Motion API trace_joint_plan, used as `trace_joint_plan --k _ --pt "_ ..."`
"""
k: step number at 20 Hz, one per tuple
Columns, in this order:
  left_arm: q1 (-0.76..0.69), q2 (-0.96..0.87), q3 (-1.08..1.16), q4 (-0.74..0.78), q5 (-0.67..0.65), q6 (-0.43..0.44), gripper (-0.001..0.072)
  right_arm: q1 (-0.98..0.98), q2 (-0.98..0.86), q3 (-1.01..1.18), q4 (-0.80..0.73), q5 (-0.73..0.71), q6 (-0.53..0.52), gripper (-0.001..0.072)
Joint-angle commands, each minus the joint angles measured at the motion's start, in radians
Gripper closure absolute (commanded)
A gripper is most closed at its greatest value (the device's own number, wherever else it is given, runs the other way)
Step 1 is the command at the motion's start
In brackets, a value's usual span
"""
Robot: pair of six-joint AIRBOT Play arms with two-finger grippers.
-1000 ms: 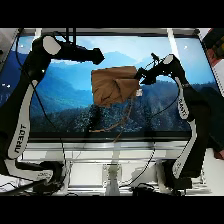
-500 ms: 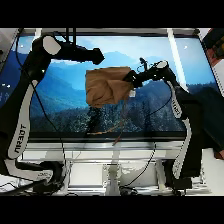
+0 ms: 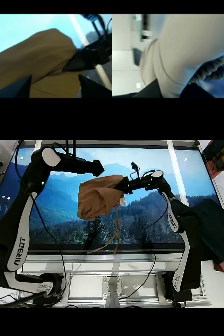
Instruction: Fold the clothes and pants, and hang the long-sleeved shirts on hangers.
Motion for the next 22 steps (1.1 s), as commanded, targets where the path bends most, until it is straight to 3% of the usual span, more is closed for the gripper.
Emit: trace_joint_plan --k 1,6,9,13,22 --pt "0.008 0.029 0.0 0.001 -0.027 0.017 0.0267 -0.071 0.085 0.009 0.123 0.01 -0.106 0.0683" --pt "0.051 0.124 0.0 0.001 -0.034 0.026 0.027 -0.291 0.288 0.008 0.032 0.048 -0.105 0.0684" --pt "0.07 0.178 0.0 0.001 -0.035 0.026 0.027 -0.454 0.412 0.008 -0.07 0.054 -0.015 0.0684" --pt "0.077 0.229 0.0 0.001 -0.034 0.026 0.027 -0.688 0.55 -0.009 -0.354 0.168 0.13 0.0684" --pt "0.076 0.244 0.0 0.001 -0.034 0.026 0.027 -1.285 0.748 -0.195 -0.757 0.332 0.228 0.0683"
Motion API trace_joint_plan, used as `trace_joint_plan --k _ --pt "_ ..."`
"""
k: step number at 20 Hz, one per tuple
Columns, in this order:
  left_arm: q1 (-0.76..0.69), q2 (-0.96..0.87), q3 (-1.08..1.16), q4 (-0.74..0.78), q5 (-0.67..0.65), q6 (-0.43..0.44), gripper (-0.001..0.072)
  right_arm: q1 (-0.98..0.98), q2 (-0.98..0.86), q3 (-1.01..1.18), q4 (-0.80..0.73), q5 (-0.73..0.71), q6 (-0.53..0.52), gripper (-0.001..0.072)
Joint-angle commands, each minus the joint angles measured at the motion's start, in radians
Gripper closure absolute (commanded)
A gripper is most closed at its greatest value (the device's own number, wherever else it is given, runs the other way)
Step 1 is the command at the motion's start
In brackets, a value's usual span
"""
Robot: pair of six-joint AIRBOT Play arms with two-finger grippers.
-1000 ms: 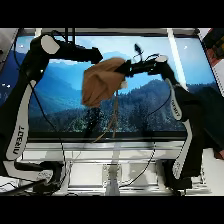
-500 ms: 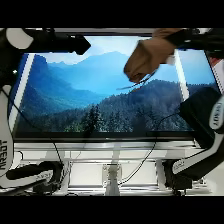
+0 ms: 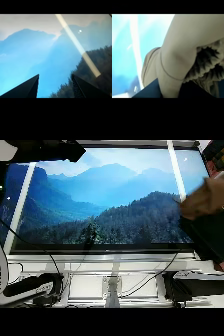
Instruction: Fold the clothes and pants, and hang the long-sleeved shirts on hangers.
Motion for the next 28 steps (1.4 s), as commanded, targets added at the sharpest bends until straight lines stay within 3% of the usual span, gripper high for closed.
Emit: trace_joint_plan --k 1,3,5,9,10,11,12,22,23,25,27,28 --pt "0.001 0.003 0.0 0.0 0.001 0.0 0.027 -0.233 0.044 -0.042 -0.235 0.117 0.053 0.0683" --pt "0.001 0.003 0.0 0.0 0.001 0.0 0.027 -0.323 0.043 -0.054 -0.387 0.166 0.172 0.0683" --pt "0.001 0.003 0.0 0.0 0.001 0.0 0.027 -0.393 0.045 -0.079 -0.489 0.176 0.22 0.0683" --pt "0.001 0.003 0.0 0.0 0.005 0.0 0.0269 -0.448 0.043 -0.107 -0.493 0.172 0.239 0.0675" --pt "0.001 0.003 0.0 0.0 0.005 0.0 0.027 -0.448 0.044 -0.107 -0.493 0.15 0.239 0.0486" --pt "0.001 0.003 0.0 0.0 0.005 0.0 0.027 -0.448 0.044 -0.107 -0.492 0.143 0.238 0.018" --pt "0.001 0.003 0.0 0.0 0.005 0.0 0.027 -0.447 0.044 -0.107 -0.492 0.142 0.238 -0.0002" --pt "0.001 0.003 0.0 0.001 0.005 0.0 0.027 -0.447 0.044 -0.107 -0.478 0.138 0.239 0.0029" --pt "0.002 0.003 0.0 0.006 0.005 0.0 0.027 -0.447 0.044 -0.107 -0.441 0.122 0.239 0.0082" --pt "0.001 0.003 0.0 0.059 0.005 0.0 0.027 -0.447 0.044 -0.107 -0.2 0.058 0.244 0.0327" --pt "0.002 0.003 0.0 0.16 0.005 0.0 0.027 -0.428 0.044 -0.106 0.127 -0.023 0.218 0.0685" --pt "0.002 0.003 0.0 0.22 0.005 0.0 0.027 -0.4 0.044 -0.103 0.271 -0.04 0.164 0.0683"
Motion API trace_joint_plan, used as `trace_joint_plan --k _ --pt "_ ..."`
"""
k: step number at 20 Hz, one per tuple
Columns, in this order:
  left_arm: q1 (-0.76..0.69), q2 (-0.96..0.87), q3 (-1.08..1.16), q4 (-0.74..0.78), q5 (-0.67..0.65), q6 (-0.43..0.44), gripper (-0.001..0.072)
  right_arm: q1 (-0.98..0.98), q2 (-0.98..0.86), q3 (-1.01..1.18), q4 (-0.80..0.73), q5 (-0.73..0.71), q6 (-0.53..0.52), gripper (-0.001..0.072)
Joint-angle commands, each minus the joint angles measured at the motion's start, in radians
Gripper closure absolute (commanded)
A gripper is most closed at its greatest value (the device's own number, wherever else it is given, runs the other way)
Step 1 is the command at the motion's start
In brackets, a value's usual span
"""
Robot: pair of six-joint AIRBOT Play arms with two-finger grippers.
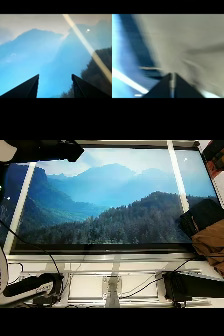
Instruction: Fold the clothes and pants, and hang the long-sleeved shirts on hangers.
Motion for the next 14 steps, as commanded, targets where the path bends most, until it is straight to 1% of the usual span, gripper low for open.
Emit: trace_joint_plan --k 1,3,5,7,8,9,11,12,13,14 --pt "0.001 0.001 0.0 0.187 0.0 0.0 0.027 0.076 0.001 0.017 0.489 -0.09 -0.106 0.0683" --pt "0.001 0.001 0.0 0.256 0.0 0.0 0.027 0.208 0.001 0.084 0.51 -0.089 -0.158 0.0684" --pt "0.001 0.001 0.0 0.267 0.0 0.0 0.027 0.384 0.001 0.179 0.509 -0.089 -0.228 0.0684" --pt "0.001 0.001 0.0 0.267 0.0 0.0 0.027 0.589 0.002 0.275 0.489 -0.081 -0.253 0.0683" --pt "0.001 0.001 0.0 0.267 0.0 0.0 0.027 0.706 0.009 0.309 0.455 -0.078 -0.253 0.0684" --pt "0.001 0.001 0.0 0.267 0.0 0.0 0.027 0.814 0.026 0.313 0.409 -0.078 -0.253 0.0684" --pt "0.001 0.001 0.0 0.267 0.0 0.0 0.027 1.033 0.057 0.312 0.217 -0.067 -0.255 0.0683" --pt "0.001 0.001 0.0 0.268 -0.001 0.0 0.027 1.118 0.065 0.312 0.111 -0.059 -0.281 0.0682" --pt "0.001 0.001 0.0 0.267 0.0 0.0 0.027 1.194 0.066 0.312 0.002 -0.042 -0.341 0.0682" --pt "0.001 0.001 0.0 0.267 0.0 0.0 0.0269 1.246 0.066 0.302 -0.09 -0.037 -0.35 0.0682"
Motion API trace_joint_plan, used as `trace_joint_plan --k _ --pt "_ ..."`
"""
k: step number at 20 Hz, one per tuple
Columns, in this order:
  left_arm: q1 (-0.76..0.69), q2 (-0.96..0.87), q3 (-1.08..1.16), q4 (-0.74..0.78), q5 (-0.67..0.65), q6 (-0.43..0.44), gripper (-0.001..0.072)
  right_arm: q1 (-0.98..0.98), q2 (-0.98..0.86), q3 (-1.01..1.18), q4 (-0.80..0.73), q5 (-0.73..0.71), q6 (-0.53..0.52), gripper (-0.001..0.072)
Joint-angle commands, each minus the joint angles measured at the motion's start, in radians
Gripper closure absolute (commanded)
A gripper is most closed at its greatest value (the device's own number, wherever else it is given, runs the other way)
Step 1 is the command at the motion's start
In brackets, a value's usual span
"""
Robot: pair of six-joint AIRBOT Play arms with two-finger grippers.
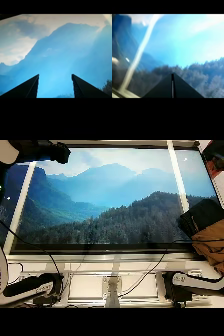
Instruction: Fold the clothes and pants, and hang the long-sleeved shirts on hangers.
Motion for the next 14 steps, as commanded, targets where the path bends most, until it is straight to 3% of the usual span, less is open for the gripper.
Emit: trace_joint_plan --k 1,6,14 --pt "0.0 0.001 0.0 0.007 0.0 0.0 0.027 0.258 0.014 -0.013 -0.361 0.016 -0.027 0.0682" --pt "0.0 0.001 0.0 0.007 0.0 0.0 0.027 0.283 0.013 -0.154 -0.738 -0.034 0.279 0.0683" --pt "0.0 0.001 0.0 0.007 0.0 0.0 0.027 0.286 0.013 -0.19 -0.746 -0.074 0.293 0.0683"
